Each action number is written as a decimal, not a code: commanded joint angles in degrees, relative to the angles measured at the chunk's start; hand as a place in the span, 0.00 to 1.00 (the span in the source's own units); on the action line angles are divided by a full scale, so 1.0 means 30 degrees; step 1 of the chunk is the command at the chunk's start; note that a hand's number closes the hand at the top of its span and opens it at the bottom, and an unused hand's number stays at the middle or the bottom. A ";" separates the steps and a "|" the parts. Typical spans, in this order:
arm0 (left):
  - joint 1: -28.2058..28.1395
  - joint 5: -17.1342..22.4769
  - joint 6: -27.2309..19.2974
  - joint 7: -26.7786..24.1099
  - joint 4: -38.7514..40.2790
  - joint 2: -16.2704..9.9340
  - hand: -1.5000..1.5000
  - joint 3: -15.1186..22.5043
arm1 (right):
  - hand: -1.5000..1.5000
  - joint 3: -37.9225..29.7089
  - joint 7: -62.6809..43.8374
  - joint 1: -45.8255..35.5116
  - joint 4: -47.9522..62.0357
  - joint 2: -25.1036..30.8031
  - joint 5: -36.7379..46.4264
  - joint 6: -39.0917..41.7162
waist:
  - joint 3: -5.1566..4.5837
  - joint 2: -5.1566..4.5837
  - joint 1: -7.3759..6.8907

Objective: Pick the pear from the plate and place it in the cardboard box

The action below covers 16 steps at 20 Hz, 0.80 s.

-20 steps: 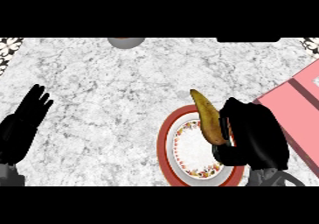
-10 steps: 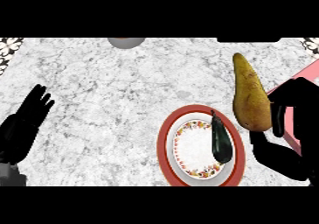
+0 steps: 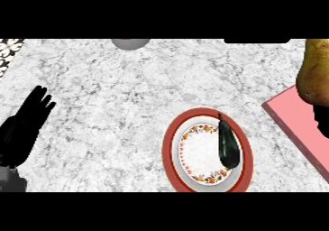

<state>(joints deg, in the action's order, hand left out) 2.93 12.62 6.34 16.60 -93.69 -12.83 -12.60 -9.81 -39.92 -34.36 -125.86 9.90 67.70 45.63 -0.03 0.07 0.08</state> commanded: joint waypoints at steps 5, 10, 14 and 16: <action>-0.0717 -0.0310 -0.0349 0.0458 -0.1297 0.0600 0.50 0.0360 | 1.00 -0.3099 0.3498 0.1102 0.2829 0.3205 -0.1945 -0.1996 | 0.0011 -0.0014 -0.0071; -0.0588 -0.0395 -0.0314 0.0341 -0.1261 0.0742 0.50 0.0387 | 1.00 -0.3493 0.6097 0.1875 0.6549 0.4095 -0.2116 -0.5328 | 0.0013 -0.0039 -0.0127; -0.0390 -0.0656 -0.0014 -0.0052 -0.0645 0.0433 0.50 0.0300 | 1.00 -0.3113 0.7293 0.4072 0.8467 0.2932 -0.1445 -0.8662 | 0.0020 -0.0063 -0.0143; -0.0353 -0.0124 0.0788 -0.0913 0.0480 -0.0038 0.50 -0.0452 | 1.00 -0.4238 0.7947 0.3254 0.9601 0.4021 -0.2745 -0.7867 | 0.0010 -0.0048 -0.0103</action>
<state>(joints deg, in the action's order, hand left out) 2.68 11.54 6.64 16.35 -94.46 -11.84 -12.37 -20.27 -20.13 -25.79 -103.22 20.39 61.52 25.19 0.02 -0.07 -0.19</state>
